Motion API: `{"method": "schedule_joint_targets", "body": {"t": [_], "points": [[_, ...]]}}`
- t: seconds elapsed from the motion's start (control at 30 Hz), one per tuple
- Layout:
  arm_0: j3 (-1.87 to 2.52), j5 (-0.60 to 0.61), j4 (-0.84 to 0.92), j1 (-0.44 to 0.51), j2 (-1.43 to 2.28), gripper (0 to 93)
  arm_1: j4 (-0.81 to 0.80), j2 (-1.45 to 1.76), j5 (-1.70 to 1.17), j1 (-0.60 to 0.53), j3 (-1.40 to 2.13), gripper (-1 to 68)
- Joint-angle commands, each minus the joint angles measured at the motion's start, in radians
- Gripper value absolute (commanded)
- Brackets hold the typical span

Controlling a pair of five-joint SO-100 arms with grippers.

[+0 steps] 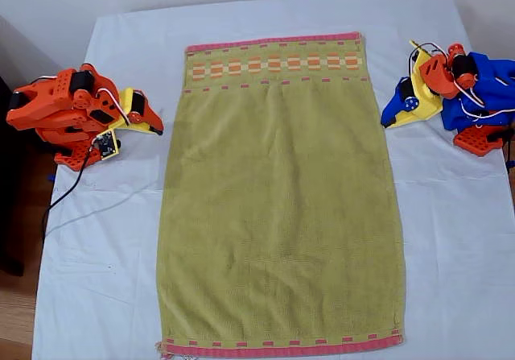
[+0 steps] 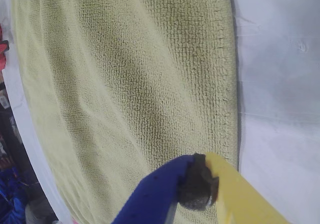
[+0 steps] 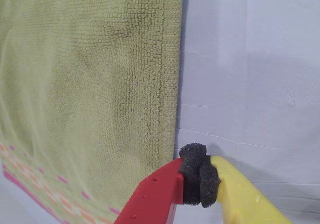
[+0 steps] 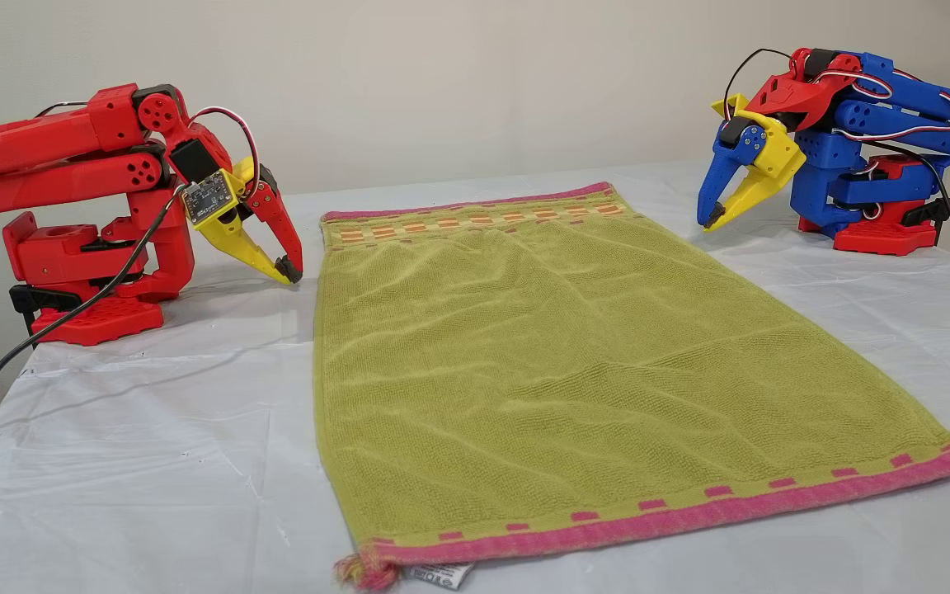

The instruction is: Fold the towel.

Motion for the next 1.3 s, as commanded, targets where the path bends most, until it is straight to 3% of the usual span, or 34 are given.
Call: {"method": "schedule_joint_targets", "body": {"t": [0.0, 0.3, 0.5, 0.8, 1.03, 1.27], "points": [[0.060, -0.474, -0.383, -0.107, 0.008, 0.1, -0.394, 0.210, 0.296, 0.120, 0.218, 0.1], [0.060, -0.472, -0.394, -0.110, 0.008, 0.8, -0.394, 0.210, 0.296, 0.120, 0.218, 0.1], [0.055, -0.512, -0.606, -0.110, 0.008, 1.8, -0.382, 0.210, 0.318, 0.184, 0.207, 0.1], [0.032, -0.499, -0.580, -0.138, 0.006, 1.6, -0.350, 0.210, 0.348, 0.236, 0.155, 0.1], [-0.031, -0.558, -0.472, -0.178, 0.006, 0.9, -0.189, 0.210, 0.387, 0.308, -0.006, 0.1], [-0.075, -0.558, -0.433, -0.170, 0.006, 1.0, -0.169, 0.210, 0.402, 0.302, -0.023, 0.1]]}}
